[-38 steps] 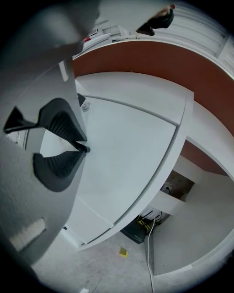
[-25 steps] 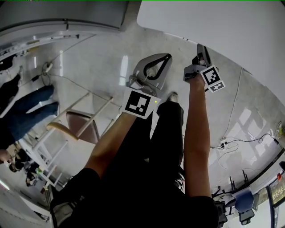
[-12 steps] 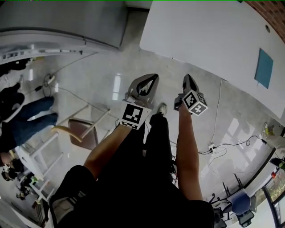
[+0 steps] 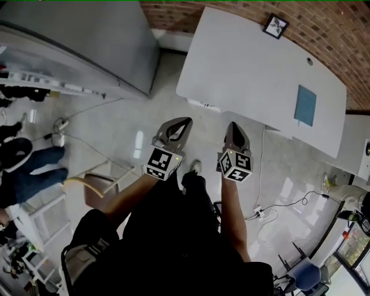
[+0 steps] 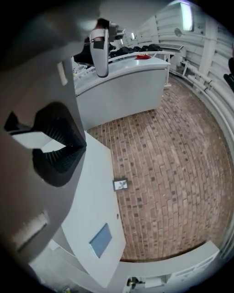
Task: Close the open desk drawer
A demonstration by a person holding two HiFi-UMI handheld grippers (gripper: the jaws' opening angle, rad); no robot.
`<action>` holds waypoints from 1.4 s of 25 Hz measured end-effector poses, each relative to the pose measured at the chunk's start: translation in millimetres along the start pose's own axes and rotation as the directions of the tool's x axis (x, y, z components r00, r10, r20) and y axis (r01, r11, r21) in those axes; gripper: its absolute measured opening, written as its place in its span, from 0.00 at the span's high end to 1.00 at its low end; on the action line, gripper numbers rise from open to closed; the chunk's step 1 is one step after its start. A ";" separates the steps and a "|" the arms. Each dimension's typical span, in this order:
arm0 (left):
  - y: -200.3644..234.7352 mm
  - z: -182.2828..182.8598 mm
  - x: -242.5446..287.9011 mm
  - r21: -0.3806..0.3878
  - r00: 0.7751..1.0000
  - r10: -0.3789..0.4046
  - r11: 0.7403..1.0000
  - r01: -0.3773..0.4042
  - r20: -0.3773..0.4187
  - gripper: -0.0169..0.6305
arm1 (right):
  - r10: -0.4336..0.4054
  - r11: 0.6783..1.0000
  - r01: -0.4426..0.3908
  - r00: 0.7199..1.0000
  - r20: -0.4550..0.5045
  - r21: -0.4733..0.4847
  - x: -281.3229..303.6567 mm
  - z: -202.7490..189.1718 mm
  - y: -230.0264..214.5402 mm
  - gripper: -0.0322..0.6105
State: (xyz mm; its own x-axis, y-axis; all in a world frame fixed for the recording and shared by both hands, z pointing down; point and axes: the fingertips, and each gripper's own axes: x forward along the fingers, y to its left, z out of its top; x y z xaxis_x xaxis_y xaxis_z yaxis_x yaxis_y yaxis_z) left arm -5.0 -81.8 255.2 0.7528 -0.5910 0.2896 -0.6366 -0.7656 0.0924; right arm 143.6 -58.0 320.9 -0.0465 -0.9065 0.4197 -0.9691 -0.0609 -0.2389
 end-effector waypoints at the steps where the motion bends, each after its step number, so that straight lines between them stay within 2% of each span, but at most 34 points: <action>1: -2.8 8.2 -4.1 -0.002 1.000 -0.002 1.000 0.002 0.008 0.95 | -0.004 1.000 0.004 1.000 0.018 -0.013 -7.7 11.3 4.3 0.95; 6: -18.2 50.1 -24.8 0.032 0.998 -0.010 0.999 0.008 0.066 0.95 | -0.003 0.998 0.008 0.996 0.088 -0.066 -42.3 57.6 28.7 0.95; 10: -26.8 78.9 -39.3 0.124 0.991 -0.015 0.992 -0.002 0.136 0.95 | -0.009 0.992 0.028 0.989 0.151 -0.122 -71.2 82.6 46.1 0.95; 12: -26.1 79.7 -44.4 0.135 0.990 -0.016 0.991 -0.003 0.138 0.95 | 0.006 0.991 0.017 0.986 0.165 -0.133 -80.1 83.1 55.3 0.95; 17: -25.8 70.1 -51.9 0.093 0.992 -0.003 0.996 -0.009 0.125 0.95 | 0.030 0.992 -0.009 0.986 0.167 -0.126 -89.6 75.5 61.0 0.95; 23: -28.5 61.2 -59.3 0.089 0.993 0.007 0.996 -0.018 0.115 0.95 | 0.049 0.988 -0.022 0.984 0.171 -0.155 -93.6 75.2 65.8 0.95; 35: -28.3 58.3 -64.6 0.064 0.993 0.021 0.998 -0.029 0.119 0.95 | 0.053 0.986 -0.025 0.985 0.166 -0.165 -97.7 69.4 68.8 0.95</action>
State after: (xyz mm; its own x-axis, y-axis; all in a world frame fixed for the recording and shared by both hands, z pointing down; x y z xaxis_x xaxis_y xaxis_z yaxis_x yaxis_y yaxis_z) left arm -25.8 -36.8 178.3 0.7537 -0.6332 0.1761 -0.6462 -0.7628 0.0228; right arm 98.3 -2.7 202.7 -0.0566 -0.9653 0.2549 -0.9943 0.0315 -0.1017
